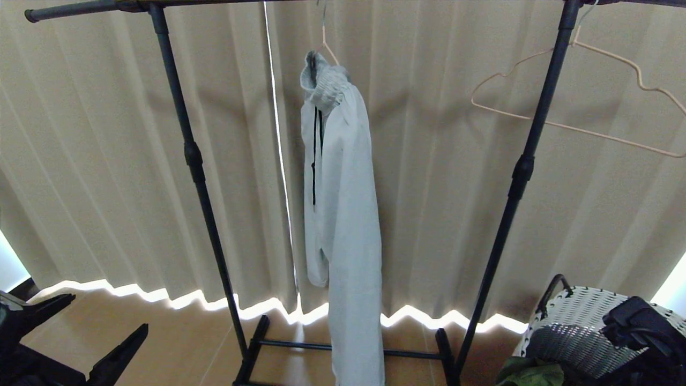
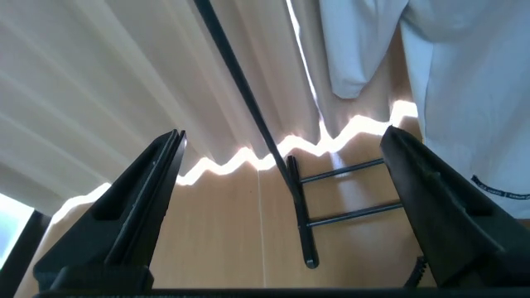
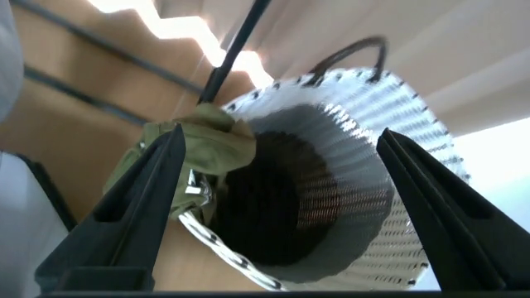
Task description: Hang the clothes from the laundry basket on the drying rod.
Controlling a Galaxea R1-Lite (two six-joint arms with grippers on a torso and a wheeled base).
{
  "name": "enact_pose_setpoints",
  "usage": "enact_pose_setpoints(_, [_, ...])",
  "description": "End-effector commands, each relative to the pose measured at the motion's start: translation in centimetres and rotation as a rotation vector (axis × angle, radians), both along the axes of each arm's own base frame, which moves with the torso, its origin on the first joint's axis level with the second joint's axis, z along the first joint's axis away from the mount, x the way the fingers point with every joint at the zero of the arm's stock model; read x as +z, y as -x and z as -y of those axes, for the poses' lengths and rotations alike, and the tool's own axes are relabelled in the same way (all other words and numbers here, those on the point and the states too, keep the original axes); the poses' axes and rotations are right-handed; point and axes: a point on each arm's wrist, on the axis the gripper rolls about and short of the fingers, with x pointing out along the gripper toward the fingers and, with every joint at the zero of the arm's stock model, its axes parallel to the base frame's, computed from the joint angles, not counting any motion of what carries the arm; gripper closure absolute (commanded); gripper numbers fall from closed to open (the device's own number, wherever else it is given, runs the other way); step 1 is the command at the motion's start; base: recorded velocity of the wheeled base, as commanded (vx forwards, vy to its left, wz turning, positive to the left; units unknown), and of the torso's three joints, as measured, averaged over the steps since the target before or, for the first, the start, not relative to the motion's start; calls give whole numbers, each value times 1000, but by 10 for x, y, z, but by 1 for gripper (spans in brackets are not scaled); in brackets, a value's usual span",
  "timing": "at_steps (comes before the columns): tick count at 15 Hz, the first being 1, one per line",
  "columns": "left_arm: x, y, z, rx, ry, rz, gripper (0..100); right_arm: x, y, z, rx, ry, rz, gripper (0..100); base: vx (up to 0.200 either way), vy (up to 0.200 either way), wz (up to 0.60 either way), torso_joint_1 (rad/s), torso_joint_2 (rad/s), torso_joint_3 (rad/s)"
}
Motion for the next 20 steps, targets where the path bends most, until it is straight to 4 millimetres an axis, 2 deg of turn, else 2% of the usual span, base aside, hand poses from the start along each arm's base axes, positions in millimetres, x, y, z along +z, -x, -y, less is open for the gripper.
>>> enact_pose_setpoints(1, [1, 1, 0, -1, 2, 10, 0, -15, -13, -11, 62, 16, -116, 0, 0, 0, 0, 0, 0, 0])
enact_pose_setpoints(3, [1, 2, 0, -1, 2, 13, 0, -22, -18, -18, 93, 33, -166, 0, 0, 0, 0, 0, 0, 0])
enact_pose_setpoints(7, [3, 3, 0, -1, 6, 28, 0, -50, -33, -24, 104, 80, -337, 0, 0, 0, 0, 0, 0, 0])
enact_pose_setpoints(13, [4, 4, 0, -1, 7, 36, 0, -67, -53, -36, 130, 102, -407, 0, 0, 0, 0, 0, 0, 0])
enact_pose_setpoints(15, [4, 5, 0, -1, 7, 41, 0, -75, -66, -34, 77, 143, -419, 0, 0, 0, 0, 0, 0, 0])
enact_pose_setpoints(17, [5, 5, 0, -1, 8, 44, 0, -81, -70, -33, 48, 170, -441, 0, 0, 0, 0, 0, 0, 0])
enact_pose_setpoints(20, [5, 5, 0, -1, 8, 45, 0, -80, -76, -33, 38, 171, -427, 0, 0, 0, 0, 0, 0, 0])
